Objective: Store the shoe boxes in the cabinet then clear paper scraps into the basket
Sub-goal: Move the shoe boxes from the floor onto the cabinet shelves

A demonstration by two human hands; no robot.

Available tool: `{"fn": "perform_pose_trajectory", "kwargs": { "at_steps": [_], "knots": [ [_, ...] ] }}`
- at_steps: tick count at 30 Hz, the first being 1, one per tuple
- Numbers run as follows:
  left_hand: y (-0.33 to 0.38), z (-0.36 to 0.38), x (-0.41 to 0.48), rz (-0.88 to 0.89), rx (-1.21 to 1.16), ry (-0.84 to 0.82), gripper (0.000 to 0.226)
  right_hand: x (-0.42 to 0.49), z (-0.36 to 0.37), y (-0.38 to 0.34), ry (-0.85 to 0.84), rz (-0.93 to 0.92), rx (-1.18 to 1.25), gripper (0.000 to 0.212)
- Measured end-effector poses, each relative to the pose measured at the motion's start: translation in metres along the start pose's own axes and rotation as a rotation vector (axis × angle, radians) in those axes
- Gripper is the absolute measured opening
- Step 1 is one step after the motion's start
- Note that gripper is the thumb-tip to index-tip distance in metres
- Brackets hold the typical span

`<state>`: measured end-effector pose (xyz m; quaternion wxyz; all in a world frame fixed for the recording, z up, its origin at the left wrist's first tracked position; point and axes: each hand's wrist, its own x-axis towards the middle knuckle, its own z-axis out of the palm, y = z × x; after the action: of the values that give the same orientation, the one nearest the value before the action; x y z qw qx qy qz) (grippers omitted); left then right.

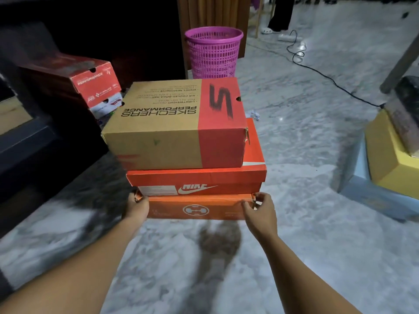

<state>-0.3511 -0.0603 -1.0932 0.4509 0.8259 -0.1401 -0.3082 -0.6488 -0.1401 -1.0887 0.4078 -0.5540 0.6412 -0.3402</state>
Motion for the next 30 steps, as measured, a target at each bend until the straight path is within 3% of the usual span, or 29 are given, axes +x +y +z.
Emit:
{"fn": "perform_pose_trajectory", "kwargs": {
  "at_steps": [3,8,11,14,18,21,22,27,30],
  "knots": [
    [0.010,-0.014,-0.011,0.102,0.086,0.070,0.026,-0.004,-0.006,-0.009,0.134,0.007,0.008,0.032],
    [0.033,-0.044,-0.035,0.268,0.153,0.095,0.082,-0.008,-0.011,-0.051,0.407,-0.281,0.067,0.047],
    [0.058,-0.057,-0.048,0.401,0.067,0.075,0.099,-0.005,-0.013,-0.090,0.410,-0.469,0.112,0.051],
    [0.085,-0.063,-0.054,0.426,0.005,0.103,0.113,-0.003,-0.017,-0.129,0.275,-0.540,0.161,0.054],
    [0.126,-0.065,-0.057,0.324,-0.173,0.069,0.103,0.012,-0.012,-0.156,0.017,-0.468,0.188,0.069],
    [0.142,-0.063,-0.057,0.248,-0.277,-0.056,0.056,0.018,-0.006,-0.159,-0.038,-0.445,0.259,0.077],
    [0.144,-0.063,-0.055,0.235,-0.290,-0.082,0.050,0.018,-0.006,-0.158,-0.056,-0.442,0.276,0.079],
    [0.144,-0.070,-0.049,0.153,-0.320,-0.133,0.072,0.004,-0.006,-0.163,-0.065,-0.453,0.262,0.087],
    [0.146,-0.078,-0.050,0.169,-0.368,-0.098,0.063,-0.003,-0.003,-0.173,-0.039,-0.472,0.275,0.079]
  ]
}}
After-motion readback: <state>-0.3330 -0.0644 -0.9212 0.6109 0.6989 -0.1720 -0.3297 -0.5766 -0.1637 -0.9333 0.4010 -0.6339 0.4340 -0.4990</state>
